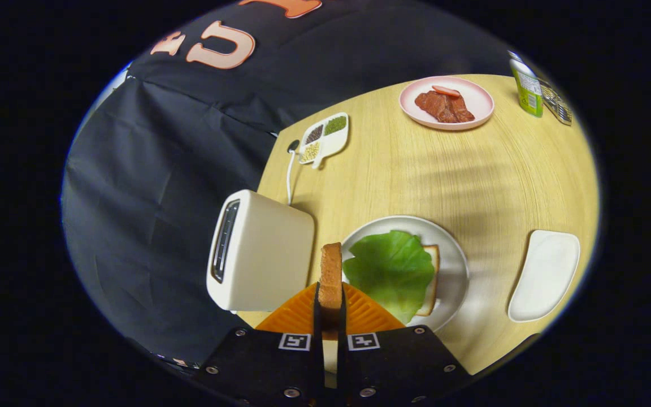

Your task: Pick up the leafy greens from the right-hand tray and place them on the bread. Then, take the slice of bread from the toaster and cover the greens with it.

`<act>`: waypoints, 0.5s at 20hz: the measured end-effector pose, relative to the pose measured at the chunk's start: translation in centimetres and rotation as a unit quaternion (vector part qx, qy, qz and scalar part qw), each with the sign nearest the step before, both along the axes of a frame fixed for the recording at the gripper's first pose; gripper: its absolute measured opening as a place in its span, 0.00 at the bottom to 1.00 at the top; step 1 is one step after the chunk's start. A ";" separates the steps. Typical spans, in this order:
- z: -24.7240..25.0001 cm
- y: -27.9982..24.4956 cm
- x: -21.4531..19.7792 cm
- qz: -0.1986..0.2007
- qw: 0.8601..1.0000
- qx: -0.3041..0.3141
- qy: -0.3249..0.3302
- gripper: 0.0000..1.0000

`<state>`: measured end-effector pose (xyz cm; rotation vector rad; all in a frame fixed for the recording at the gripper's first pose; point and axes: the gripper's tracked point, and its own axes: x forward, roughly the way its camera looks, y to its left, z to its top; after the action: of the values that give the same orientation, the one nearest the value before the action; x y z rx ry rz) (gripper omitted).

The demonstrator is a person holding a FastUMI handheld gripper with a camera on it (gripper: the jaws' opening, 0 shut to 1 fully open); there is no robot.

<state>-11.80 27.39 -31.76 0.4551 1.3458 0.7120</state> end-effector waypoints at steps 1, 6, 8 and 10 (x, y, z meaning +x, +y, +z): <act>-0.8 -0.6 0.0 0.002 1.000 -0.013 -0.002 0.10; -4.0 -2.3 0.7 -0.006 0.998 -0.053 -0.012 0.12; -4.9 -3.3 1.3 -0.010 0.996 -0.077 -0.032 0.22; -5.6 -4.3 1.5 -0.006 0.993 -0.103 -0.049 0.35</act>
<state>-10.30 23.10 -37.39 0.2597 1.3064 0.5707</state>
